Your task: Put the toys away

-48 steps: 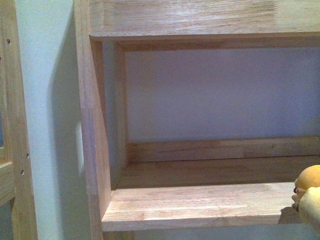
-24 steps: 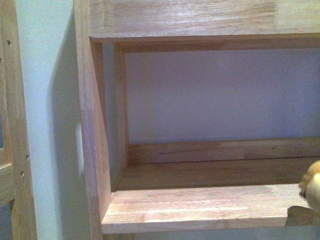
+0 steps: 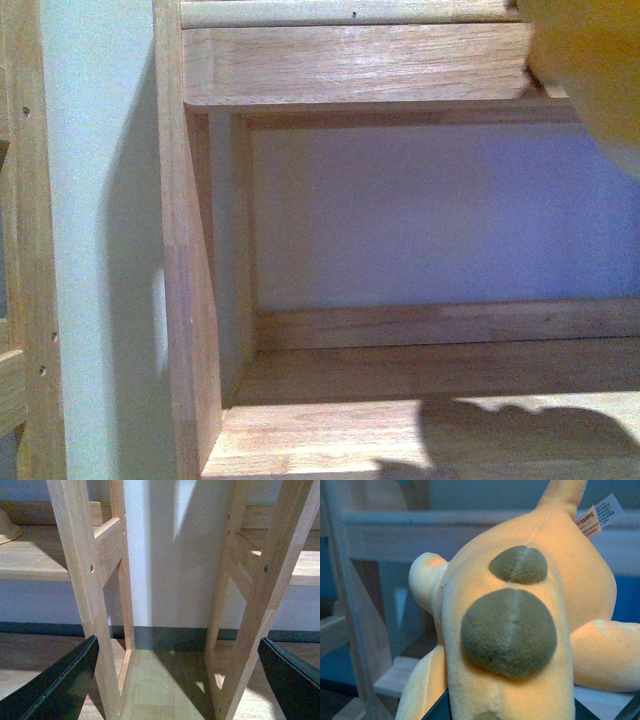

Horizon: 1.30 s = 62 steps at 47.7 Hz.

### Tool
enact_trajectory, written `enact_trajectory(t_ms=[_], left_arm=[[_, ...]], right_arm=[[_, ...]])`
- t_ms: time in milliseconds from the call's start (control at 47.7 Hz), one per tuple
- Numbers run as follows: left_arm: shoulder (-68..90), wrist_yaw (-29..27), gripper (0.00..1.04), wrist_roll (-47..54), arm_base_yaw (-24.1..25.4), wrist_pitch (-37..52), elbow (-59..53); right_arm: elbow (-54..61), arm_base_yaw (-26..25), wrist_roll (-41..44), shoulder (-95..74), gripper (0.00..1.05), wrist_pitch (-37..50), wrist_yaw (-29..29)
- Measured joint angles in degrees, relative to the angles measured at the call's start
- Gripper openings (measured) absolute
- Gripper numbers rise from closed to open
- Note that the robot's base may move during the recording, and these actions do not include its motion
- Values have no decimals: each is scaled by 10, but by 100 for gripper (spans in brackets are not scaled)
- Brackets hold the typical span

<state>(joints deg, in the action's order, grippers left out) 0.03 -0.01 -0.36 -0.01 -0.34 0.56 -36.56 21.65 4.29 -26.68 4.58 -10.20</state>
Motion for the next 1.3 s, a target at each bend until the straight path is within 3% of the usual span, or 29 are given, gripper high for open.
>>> enact_trajectory(t_ms=[293,419,566,713,901,1300], left_arm=[[0,0,99,0,0,0,0],[0,0,99,0,0,0,0],[0,0,99,0,0,0,0],[0,0,99,0,0,0,0],[0,0,99,0,0,0,0],[0,0,99,0,0,0,0]], right_arm=[[-215,36,66,-117,19,-9,-1],[-330,-11,66,-193,19,-23,57],[-468,-74,37,-314,19,-45,101],[-567,-98,8,-411,19,-69,116],[-710,-107,-24,-532,19,-108,134],[-892,-106,-116,-688,19,-191,168]])
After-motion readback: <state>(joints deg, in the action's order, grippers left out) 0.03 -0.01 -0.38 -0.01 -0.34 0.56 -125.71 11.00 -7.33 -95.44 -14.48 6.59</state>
